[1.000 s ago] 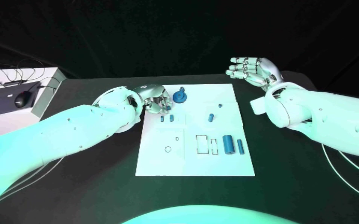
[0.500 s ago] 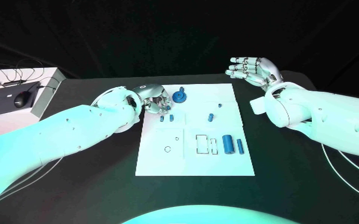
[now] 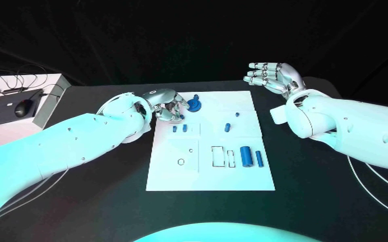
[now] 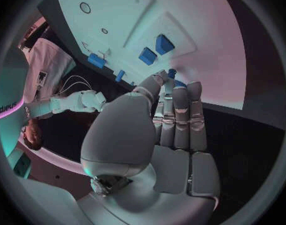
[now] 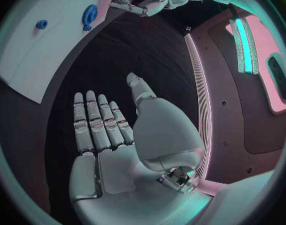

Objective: Assemble the parts on the task board

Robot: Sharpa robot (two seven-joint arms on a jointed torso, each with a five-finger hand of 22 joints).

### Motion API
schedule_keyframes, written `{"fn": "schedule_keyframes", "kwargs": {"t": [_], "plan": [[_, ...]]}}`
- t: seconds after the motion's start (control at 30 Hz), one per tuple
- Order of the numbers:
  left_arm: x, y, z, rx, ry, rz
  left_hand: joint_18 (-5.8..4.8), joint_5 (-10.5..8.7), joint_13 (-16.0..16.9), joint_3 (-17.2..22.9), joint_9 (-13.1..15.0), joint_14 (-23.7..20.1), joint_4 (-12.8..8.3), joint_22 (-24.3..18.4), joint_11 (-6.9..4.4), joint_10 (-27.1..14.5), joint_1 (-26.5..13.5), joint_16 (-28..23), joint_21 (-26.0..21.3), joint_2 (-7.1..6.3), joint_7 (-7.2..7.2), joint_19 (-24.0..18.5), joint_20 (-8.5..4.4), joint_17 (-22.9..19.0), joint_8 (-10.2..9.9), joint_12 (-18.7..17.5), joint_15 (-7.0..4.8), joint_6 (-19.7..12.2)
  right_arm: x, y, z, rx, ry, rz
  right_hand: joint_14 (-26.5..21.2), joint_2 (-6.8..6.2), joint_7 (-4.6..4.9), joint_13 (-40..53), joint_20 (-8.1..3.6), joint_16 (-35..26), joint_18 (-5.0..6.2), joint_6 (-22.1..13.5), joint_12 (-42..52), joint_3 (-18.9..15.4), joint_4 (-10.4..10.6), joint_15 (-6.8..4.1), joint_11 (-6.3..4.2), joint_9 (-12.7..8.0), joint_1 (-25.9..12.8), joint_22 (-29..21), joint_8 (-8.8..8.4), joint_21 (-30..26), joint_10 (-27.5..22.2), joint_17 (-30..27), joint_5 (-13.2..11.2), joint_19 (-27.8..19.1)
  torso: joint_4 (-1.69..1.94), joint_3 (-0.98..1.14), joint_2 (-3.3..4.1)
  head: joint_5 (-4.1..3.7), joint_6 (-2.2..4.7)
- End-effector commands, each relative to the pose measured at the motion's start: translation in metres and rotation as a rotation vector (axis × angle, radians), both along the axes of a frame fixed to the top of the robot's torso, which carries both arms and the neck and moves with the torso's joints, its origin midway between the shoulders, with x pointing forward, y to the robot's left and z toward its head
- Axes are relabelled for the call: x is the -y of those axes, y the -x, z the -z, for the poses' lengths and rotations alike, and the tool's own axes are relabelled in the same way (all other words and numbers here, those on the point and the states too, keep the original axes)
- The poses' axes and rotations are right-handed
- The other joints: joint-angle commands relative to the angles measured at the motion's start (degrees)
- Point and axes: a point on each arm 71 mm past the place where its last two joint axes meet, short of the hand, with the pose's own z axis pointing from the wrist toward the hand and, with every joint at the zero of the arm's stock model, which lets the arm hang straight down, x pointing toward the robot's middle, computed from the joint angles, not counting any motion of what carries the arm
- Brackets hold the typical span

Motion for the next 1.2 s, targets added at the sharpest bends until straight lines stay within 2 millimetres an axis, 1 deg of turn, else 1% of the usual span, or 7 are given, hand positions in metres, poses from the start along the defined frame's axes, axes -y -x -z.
{"fn": "schedule_keyframes", "kwargs": {"t": [0.03, 0.3, 0.6, 0.7, 0.97, 1.1, 1.2], "plan": [[-0.001, 0.000, -0.005, 0.003, 0.040, 0.015, -0.46, 0.00, 0.11, -0.35, 0.00, 0.14, 0.12, -0.01, 0.10, -0.37, 0.35, -0.26, -0.22, 0.03, 0.34, 0.10, 0.20, 0.10, -0.26, 0.42, 0.22, 0.49, 0.000, 0.000, -0.001, 0.009, 0.005, -0.013, -0.37, 0.29, 3.33, 0.06, -0.14, 0.06, -0.30, 0.35, -0.15, 0.08, -0.20, 0.12, -0.15, 0.07, 0.30, -0.06, -0.14, -0.19, 0.31, -0.03, 0.29, -0.43, 0.05, 0.00, -0.01, -0.04, 0.21], [-0.026, -0.005, -0.023, -0.115, 0.168, -0.049, -0.32, 0.10, 0.30, -4.41, -0.02, -2.09, 2.28, -1.21, 2.01, -4.82, -1.32, -2.76, -2.02, -0.57, 0.58, -0.37, 1.28, -0.74, -0.32, 0.95, 1.80, 0.39, 0.001, 0.000, 0.000, 0.004, 0.008, -0.013, -0.01, 0.19, 3.36, 0.05, -0.17, 0.09, -0.24, 0.20, -0.16, 0.18, -0.32, 0.10, -0.13, 0.06, 0.30, 0.04, -0.14, -0.02, 0.05, 0.00, 0.12, 0.45, 0.03, 0.02, -0.04, -0.22, 0.41], [-0.067, -0.010, -0.040, -0.221, 0.422, -0.160, -0.40, 0.42, -2.29, -3.93, 0.19, -4.14, 2.76, -8.58, 3.24, -7.13, 0.02, -18.71, -11.37, 1.28, 5.90, -3.23, 2.83, -8.90, -0.06, 0.63, 2.87, 8.84, -0.001, 0.002, 0.002, 0.004, 0.099, -0.087, 11.58, 0.67, 1.89, 0.47, -1.99, 0.47, 0.61, 8.50, 0.22, 1.72, -2.49, -2.22, -1.87, 0.38, 2.24, 0.81, 0.15, 2.83, 10.52, 0.33, -0.48, 7.93, 0.07, -0.02, -0.08, -0.25, 1.18], [-0.079, -0.012, -0.044, -0.236, 0.554, -0.212, -0.64, 0.23, -3.40, -3.38, 0.17, -3.42, 3.27, -11.52, 3.58, -6.21, -0.40, -24.29, -14.55, 1.62, 6.82, -3.36, 3.33, -11.79, -0.08, -1.01, 3.39, 8.40, -0.005, 0.003, 0.004, 0.009, 0.195, -0.153, 18.01, 0.96, 0.42, 0.42, -4.06, 1.68, 1.18, 16.78, 0.49, 3.60, -3.94, -4.76, -3.57, 0.82, 3.31, 1.55, 0.84, 5.16, 14.46, 0.98, -0.93, 12.15, 0.04, -0.04, -0.07, -0.20, 1.68], [-0.102, -0.013, -0.044, -0.299, 0.837, -0.334, -1.19, 0.11, -3.38, -5.04, 0.19, -2.13, 3.57, -15.64, 3.71, -5.07, 0.17, -29.56, -18.67, 2.70, 6.39, -2.34, 3.57, -13.97, -0.05, -4.44, 3.70, 9.71, -0.017, 0.011, 0.016, 0.031, 0.564, -0.332, 32.71, 0.43, -2.01, 0.74, -10.60, 7.60, 1.25, 22.39, 0.80, 5.25, -6.29, -10.55, -7.99, 0.97, 4.52, 5.78, 0.97, 13.62, 26.19, 3.97, -3.22, 22.81, -0.03, -0.01, -0.04, -0.47, 2.63], [-0.106, -0.006, -0.033, -0.365, 0.948, -0.381, -1.22, 0.15, -3.40, -5.52, 0.20, -1.52, 3.50, -15.72, 3.77, -4.84, 0.43, -29.72, -18.72, 3.14, 6.40, -1.64, 3.28, -13.84, -0.01, -5.25, 3.58, 9.54, -0.023, 0.015, 0.018, 0.082, 0.752, -0.348, 36.22, 0.34, -3.08, 0.87, -14.79, 25.04, 1.74, 24.08, 0.42, 4.20, -6.15, -13.53, -9.75, 0.93, 4.34, 12.06, 0.68, 23.59, 28.83, 12.87, -3.62, 29.52, 0.11, 0.06, -0.12, -1.75, 3.22], [-0.107, -0.001, -0.026, -0.395, 0.995, -0.399, -1.10, 0.15, -3.40, -5.71, 0.20, -0.83, 3.48, -15.58, 3.75, -4.85, 0.42, -29.32, -18.42, 3.24, 6.39, -0.98, 3.09, -13.59, -0.01, -5.50, 3.42, 9.51, -0.028, 0.018, 0.019, 0.113, 0.852, -0.343, 35.04, 0.05, -3.28, 0.93, -15.85, 35.31, 1.30, 24.55, 0.68, 4.89, -6.53, -13.89, -9.61, 0.95, 3.49, 16.34, 0.55, 28.66, 28.44, 19.07, -4.12, 28.66, 0.07, 0.04, -0.11, -2.08, 3.44]]}}
